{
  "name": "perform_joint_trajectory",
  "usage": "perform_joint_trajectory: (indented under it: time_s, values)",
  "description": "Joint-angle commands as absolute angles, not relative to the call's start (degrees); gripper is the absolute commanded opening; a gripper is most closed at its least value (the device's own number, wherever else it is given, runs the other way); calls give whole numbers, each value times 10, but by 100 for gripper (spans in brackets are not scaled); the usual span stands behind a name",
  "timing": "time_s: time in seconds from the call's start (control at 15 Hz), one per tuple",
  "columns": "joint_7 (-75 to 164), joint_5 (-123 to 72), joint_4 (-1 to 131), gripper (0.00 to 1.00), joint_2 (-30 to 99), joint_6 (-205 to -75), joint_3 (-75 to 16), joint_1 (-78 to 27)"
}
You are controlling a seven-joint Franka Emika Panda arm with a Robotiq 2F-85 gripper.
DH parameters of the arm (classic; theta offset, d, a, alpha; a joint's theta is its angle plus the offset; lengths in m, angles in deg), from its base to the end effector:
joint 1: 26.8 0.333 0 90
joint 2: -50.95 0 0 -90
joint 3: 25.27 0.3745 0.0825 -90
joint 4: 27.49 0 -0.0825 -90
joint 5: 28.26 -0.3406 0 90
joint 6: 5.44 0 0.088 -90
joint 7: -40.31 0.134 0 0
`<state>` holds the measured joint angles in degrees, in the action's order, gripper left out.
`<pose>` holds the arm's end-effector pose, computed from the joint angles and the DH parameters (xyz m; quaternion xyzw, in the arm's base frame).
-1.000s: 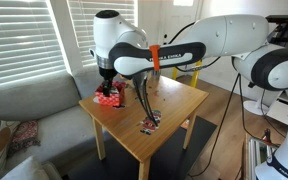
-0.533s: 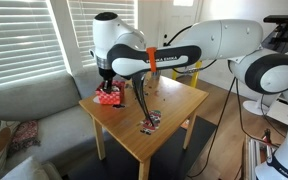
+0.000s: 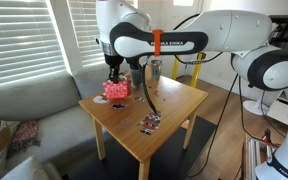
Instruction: Pick up the two white packets with a green lid from the red basket and put them on the table
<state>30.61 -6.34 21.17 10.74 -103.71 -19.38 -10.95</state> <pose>0.7252 0.2062 0.5443 0.9481 0.2637 0.0963 0.1489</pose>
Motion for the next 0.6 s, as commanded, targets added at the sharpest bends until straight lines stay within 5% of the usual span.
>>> perform_joint_trajectory:
  time_s: [0.0,0.27,0.33,0.47,0.53]
  values:
    - [298,-61,184,5,97,-990,-197,-106]
    - [306,-52,179,6,72,-976,-197,-86]
    - [305,-52,177,46,67,-973,-197,-83]
    - [302,-57,172,54,60,-967,-196,-79]
    - [301,-56,169,13,58,-965,-197,-78]
